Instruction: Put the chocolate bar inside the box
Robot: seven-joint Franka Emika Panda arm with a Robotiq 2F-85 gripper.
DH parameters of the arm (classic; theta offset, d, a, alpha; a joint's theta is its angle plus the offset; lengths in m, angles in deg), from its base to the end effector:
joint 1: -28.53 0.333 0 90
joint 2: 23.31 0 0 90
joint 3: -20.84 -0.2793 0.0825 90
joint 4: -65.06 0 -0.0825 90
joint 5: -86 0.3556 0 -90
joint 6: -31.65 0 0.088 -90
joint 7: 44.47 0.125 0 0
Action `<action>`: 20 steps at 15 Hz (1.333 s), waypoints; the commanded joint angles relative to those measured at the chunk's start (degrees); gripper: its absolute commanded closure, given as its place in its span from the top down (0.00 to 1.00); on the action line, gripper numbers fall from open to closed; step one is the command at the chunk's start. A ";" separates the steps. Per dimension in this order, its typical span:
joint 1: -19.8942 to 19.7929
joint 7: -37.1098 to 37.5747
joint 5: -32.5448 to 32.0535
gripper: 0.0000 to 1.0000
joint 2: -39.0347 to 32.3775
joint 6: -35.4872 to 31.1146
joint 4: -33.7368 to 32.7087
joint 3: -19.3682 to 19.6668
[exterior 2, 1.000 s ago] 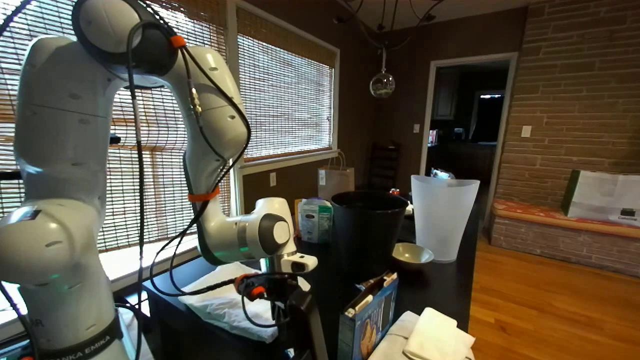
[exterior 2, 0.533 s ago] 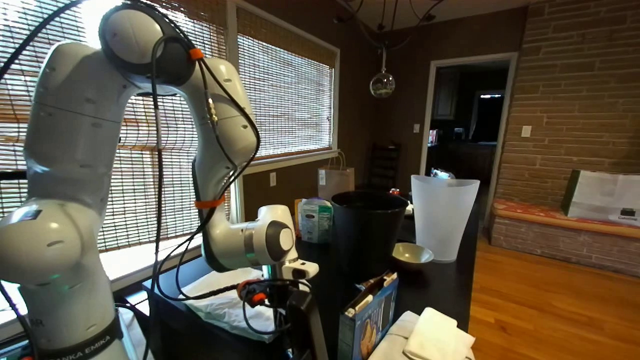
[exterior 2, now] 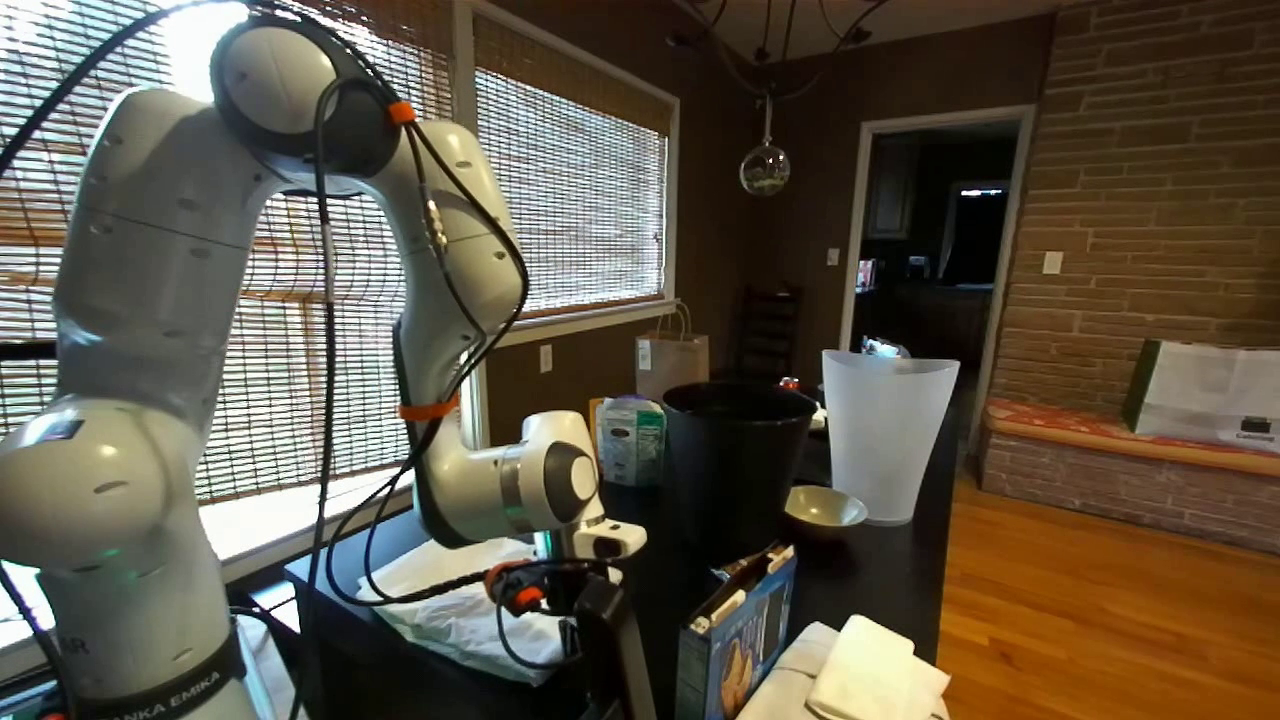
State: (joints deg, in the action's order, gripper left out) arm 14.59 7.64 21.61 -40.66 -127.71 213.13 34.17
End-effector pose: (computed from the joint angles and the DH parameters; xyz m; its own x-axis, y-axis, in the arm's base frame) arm 0.3540 -0.1561 0.1136 0.9592 -0.2813 0.0275 -0.2691 -0.8794 0.3927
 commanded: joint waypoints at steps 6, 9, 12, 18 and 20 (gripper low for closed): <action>0.88 2.13 -2.80 0.01 -0.52 -0.15 -0.82 0.78; 1.32 0.39 -2.40 0.00 1.77 0.67 0.45 0.36; 1.96 -2.03 -1.93 0.00 4.40 1.41 1.68 0.01; 2.48 -12.41 1.12 0.00 14.61 4.03 5.02 -1.08; 2.11 -18.48 3.74 0.00 17.94 3.38 5.92 -1.31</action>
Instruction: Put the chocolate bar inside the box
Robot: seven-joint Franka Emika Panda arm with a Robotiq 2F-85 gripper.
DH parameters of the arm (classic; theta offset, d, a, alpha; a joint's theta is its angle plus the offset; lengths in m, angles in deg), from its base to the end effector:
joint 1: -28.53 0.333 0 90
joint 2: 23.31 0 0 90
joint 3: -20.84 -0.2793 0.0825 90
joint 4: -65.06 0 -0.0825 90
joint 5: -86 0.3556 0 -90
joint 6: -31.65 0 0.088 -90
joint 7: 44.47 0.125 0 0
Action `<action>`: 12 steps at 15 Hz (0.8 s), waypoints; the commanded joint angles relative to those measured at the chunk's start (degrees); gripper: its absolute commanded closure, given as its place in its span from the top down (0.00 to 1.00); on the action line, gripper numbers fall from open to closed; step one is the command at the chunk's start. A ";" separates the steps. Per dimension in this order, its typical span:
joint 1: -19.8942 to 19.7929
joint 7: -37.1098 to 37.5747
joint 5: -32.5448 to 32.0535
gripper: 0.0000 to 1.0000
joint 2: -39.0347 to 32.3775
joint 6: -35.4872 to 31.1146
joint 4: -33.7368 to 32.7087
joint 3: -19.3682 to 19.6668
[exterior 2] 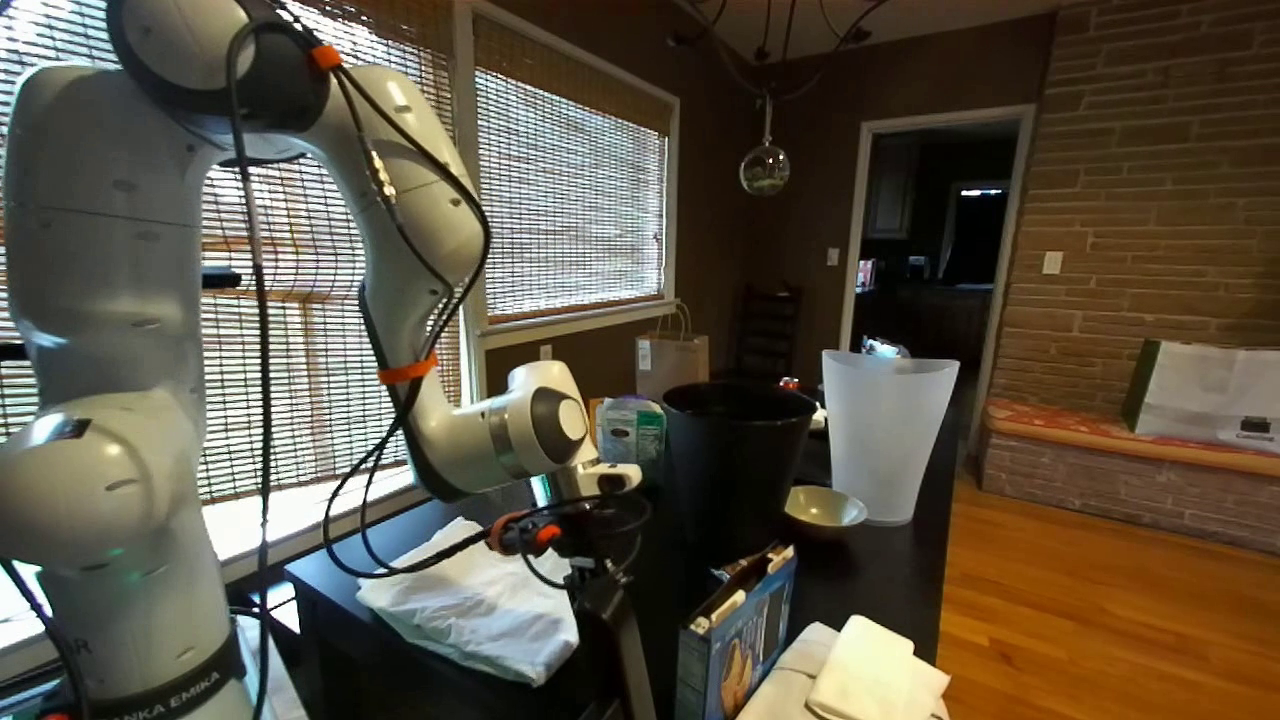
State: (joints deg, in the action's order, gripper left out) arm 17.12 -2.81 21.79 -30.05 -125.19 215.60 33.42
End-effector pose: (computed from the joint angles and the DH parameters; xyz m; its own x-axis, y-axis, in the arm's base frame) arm 0.3748 -0.1393 0.1724 0.9945 -0.0786 0.0697 -0.1007 -0.9013 0.4213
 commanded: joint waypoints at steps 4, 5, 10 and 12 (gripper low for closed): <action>-0.21 -16.84 6.55 0.00 13.19 1.87 3.46 0.13; -0.65 -18.92 7.03 0.00 14.50 1.83 3.24 -0.03; -0.49 -19.24 6.59 0.00 13.98 0.85 2.03 0.17; -0.49 -19.36 6.60 0.00 14.10 0.91 2.20 0.17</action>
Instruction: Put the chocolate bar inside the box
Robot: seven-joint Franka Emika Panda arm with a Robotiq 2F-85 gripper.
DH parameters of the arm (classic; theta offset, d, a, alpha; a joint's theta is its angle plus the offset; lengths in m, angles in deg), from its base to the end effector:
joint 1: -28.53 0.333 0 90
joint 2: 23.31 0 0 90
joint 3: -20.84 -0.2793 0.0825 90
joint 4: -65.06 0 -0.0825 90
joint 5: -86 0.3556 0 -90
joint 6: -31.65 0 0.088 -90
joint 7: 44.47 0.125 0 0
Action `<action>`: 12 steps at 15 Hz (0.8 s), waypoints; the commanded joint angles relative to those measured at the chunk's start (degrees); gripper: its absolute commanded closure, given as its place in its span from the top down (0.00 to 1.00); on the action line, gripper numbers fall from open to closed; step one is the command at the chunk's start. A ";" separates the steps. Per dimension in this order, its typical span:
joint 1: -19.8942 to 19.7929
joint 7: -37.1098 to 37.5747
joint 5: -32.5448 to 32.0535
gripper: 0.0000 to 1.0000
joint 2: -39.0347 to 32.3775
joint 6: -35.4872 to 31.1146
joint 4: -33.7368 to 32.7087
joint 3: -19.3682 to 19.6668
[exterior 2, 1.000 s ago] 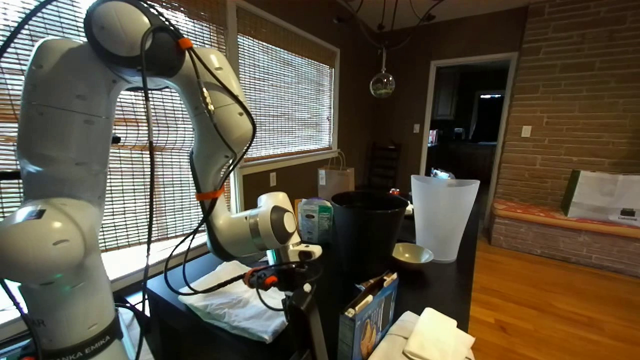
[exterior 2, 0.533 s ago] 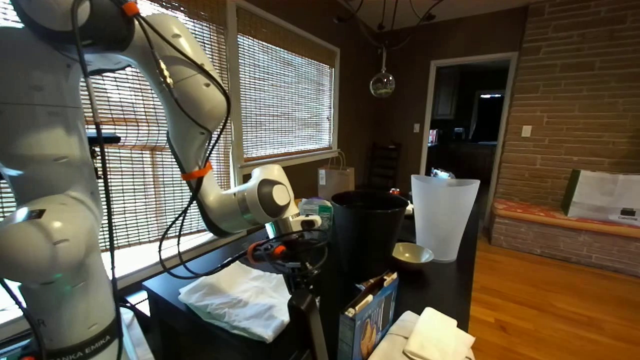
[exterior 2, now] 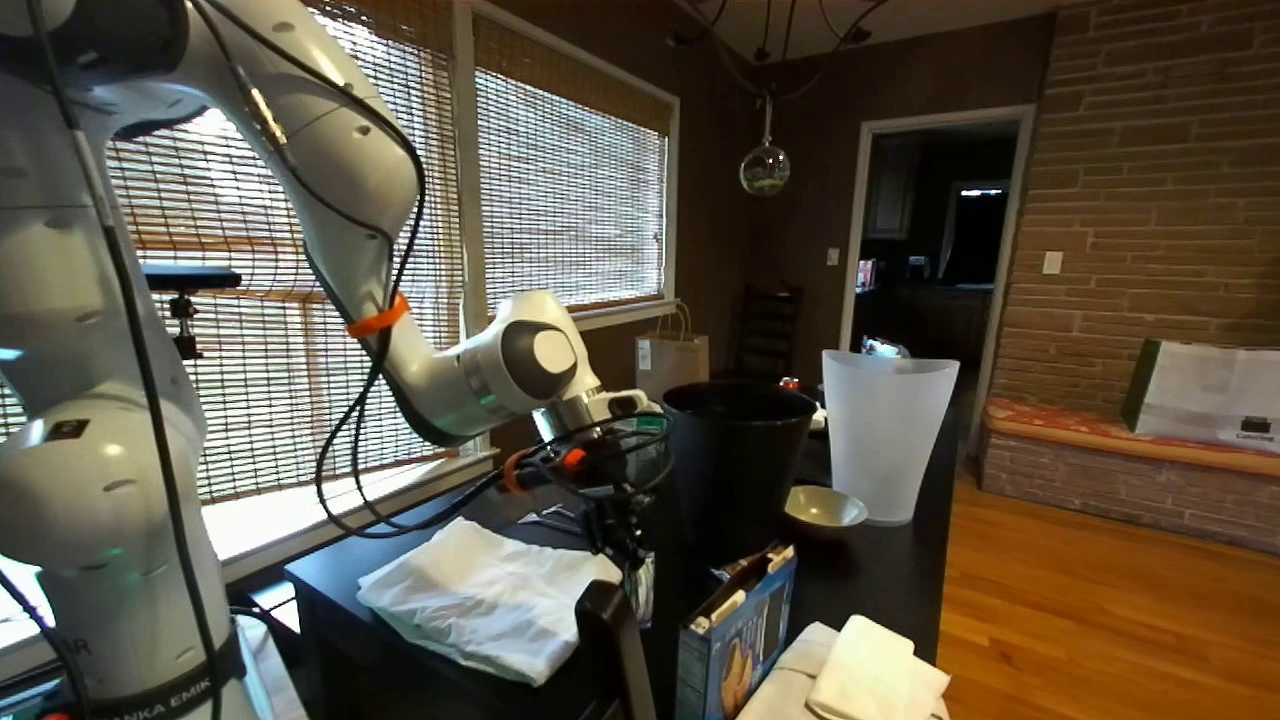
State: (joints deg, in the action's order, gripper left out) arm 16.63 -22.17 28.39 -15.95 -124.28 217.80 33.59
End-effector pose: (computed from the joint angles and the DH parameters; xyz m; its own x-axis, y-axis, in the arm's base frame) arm 0.3877 -0.1475 0.2597 0.9843 0.1070 0.1403 0.0345 -0.8963 0.4420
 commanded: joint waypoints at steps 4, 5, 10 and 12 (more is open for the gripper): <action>-0.78 -2.00 1.19 0.00 0.65 -0.31 -0.41 -0.58; -0.78 -2.78 1.68 0.00 0.92 -0.20 -0.70 -0.46; -0.44 -9.68 6.83 0.00 3.60 0.02 -2.37 0.00; -0.34 -13.75 10.14 0.00 5.09 0.58 -3.02 0.08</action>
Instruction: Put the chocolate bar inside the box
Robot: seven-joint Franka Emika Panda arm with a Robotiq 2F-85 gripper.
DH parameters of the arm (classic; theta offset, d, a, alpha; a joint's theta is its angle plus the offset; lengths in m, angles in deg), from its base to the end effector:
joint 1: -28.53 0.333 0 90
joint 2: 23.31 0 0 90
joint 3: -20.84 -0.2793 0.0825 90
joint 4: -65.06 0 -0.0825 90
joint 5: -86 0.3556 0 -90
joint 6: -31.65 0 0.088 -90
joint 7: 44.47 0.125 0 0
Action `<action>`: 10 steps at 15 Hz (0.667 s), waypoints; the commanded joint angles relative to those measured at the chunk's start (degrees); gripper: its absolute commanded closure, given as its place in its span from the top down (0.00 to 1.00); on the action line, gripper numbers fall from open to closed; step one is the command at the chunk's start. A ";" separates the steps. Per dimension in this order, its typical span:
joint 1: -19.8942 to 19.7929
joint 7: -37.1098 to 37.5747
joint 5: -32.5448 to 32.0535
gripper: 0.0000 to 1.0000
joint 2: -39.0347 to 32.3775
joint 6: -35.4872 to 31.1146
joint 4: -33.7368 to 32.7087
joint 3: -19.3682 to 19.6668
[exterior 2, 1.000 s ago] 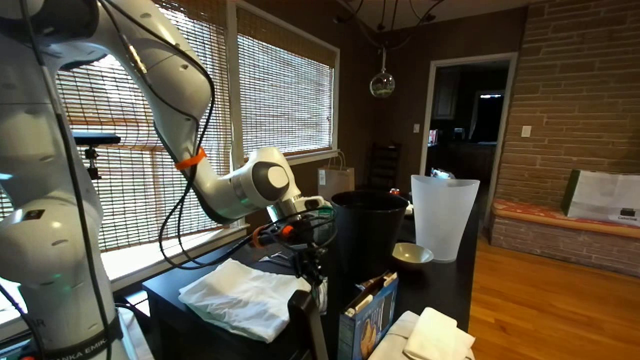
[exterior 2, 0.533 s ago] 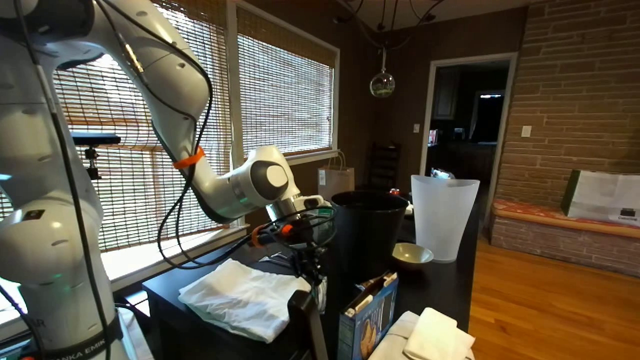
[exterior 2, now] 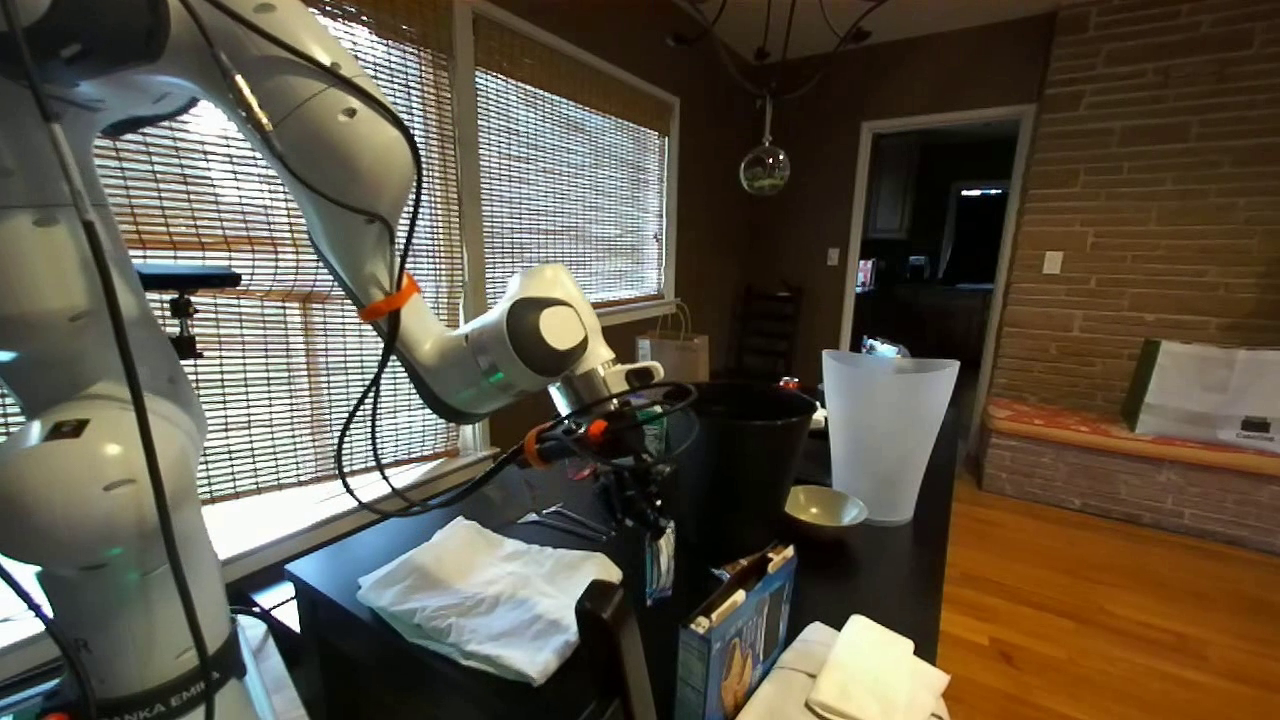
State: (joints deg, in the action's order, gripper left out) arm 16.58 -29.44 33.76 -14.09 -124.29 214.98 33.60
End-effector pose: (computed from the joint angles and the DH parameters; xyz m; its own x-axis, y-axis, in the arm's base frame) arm 0.4055 -0.1581 0.2934 0.9730 0.1407 0.1829 0.0459 -0.8948 0.4441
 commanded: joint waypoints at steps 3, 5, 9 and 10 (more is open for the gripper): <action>-1.14 -11.01 7.30 0.00 4.79 1.08 -1.74 0.23; -1.91 -13.02 8.12 0.00 5.68 1.20 -2.80 0.51; -4.14 -13.49 8.00 0.00 5.81 0.91 -5.23 1.02; -4.45 -13.71 8.34 0.00 5.57 1.00 -5.60 1.23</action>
State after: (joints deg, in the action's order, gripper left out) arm 13.20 -40.79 40.18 -9.08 -124.14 210.37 34.58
